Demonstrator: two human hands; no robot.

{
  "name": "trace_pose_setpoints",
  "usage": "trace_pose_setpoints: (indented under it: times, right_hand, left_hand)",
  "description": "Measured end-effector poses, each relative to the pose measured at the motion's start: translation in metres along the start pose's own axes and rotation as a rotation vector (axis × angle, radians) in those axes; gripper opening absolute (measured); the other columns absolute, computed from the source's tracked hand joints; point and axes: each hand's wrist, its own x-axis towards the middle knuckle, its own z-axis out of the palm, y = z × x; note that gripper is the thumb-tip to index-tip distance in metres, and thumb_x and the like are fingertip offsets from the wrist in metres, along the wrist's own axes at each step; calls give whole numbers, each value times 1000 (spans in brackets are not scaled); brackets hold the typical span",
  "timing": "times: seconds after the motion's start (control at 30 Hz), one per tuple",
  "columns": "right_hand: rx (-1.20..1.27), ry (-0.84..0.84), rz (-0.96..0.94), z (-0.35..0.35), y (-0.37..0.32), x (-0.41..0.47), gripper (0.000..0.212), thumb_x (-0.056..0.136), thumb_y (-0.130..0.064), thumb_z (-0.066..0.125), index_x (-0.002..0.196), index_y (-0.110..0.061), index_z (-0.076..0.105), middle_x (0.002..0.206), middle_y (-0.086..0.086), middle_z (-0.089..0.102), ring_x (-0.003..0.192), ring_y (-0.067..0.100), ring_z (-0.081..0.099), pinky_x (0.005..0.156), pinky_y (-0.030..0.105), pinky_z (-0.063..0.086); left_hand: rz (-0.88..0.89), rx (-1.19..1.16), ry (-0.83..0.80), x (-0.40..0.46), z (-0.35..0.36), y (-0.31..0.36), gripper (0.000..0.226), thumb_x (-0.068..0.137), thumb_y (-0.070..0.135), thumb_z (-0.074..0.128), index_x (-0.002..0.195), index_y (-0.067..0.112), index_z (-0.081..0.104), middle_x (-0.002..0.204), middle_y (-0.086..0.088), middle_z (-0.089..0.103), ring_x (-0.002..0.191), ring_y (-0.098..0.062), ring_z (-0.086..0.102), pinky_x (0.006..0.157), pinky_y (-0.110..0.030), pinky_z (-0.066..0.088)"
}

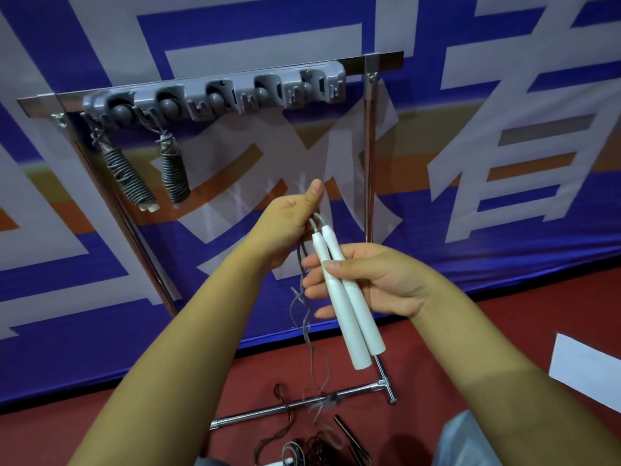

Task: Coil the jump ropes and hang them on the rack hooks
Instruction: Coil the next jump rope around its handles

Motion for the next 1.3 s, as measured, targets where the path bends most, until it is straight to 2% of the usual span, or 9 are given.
trace_pose_setpoints:
  times: [0.23, 0.33, 0.4, 0.53, 0.67, 0.87, 1.03, 1.2, 1.3]
  right_hand:
    - [-43, 5, 25, -8, 0, 1, 15, 87, -10, 54, 100, -2, 57, 91, 19, 70, 88, 30, 70, 71, 49, 59]
    - [-145, 240, -16, -14, 3, 8, 8, 94, -10, 55, 100, -5, 57, 85, 13, 68, 76, 21, 70, 69, 44, 59]
    - [-232, 384, -62, -18, 5, 11, 5, 96, -12, 54, 98, -9, 57, 84, 9, 65, 71, 15, 67, 69, 40, 59]
    - [-321, 522, -187, -16, 5, 21, 7, 98, -12, 48, 95, -13, 54, 78, 3, 61, 72, 15, 61, 73, 40, 55]
    - [-264, 599, -279, -15, 0, 23, 12, 99, -12, 45, 88, -12, 51, 74, 3, 58, 68, 15, 60, 66, 35, 49]
    - [-60, 657, -358, -20, -11, 14, 11, 98, -8, 46, 91, -12, 53, 78, 4, 53, 70, 14, 57, 65, 35, 54]
    - [20, 606, -438, -12, -10, 15, 18, 98, -7, 44, 83, -13, 51, 73, 2, 53, 62, 10, 60, 60, 32, 51]
    - [49, 622, -491, -6, -15, 9, 18, 97, -3, 42, 92, -13, 56, 83, 4, 59, 76, 15, 62, 64, 31, 53]
    - [64, 683, -511, 2, -15, 10, 20, 95, 0, 40, 91, -12, 55, 82, 7, 58, 77, 17, 60, 57, 27, 52]
  left_hand:
    - [87, 462, -95, 9, -13, 23, 59, 69, 67, 48, 56, 11, 53, 50, -2, 53, 51, -14, 46, 58, -28, 43]
    - [139, 715, -153, 7, -19, 33, 59, 78, 58, 57, 72, -1, 59, 60, -15, 57, 51, -15, 49, 55, -29, 44]
    - [101, 781, -214, 2, -19, 36, 38, 88, 41, 61, 78, 5, 60, 63, -5, 62, 47, -8, 55, 48, -18, 45]
    - [-112, 408, -187, -9, -6, 28, 18, 97, 20, 54, 92, 3, 57, 72, -9, 71, 44, -12, 59, 40, -17, 42]
    - [-315, -104, -283, -25, 7, 6, 26, 100, 14, 43, 85, 2, 59, 60, -9, 66, 37, -8, 50, 34, -14, 34]
    - [-517, -727, -354, -41, 7, -21, 23, 82, 15, 51, 75, 3, 70, 57, -3, 57, 29, 0, 33, 29, -10, 21]
    - [-509, -788, -324, -53, 18, -28, 35, 84, 32, 50, 79, 4, 69, 55, -3, 52, 33, -2, 32, 34, -12, 23]
    - [-440, -742, -281, -58, 16, -23, 17, 78, 16, 58, 75, 5, 69, 62, -4, 59, 45, -5, 53, 42, -15, 46]
    - [-332, -588, -198, -66, 18, -20, 16, 75, 13, 60, 83, 0, 66, 66, -6, 65, 47, -6, 55, 43, -15, 45]
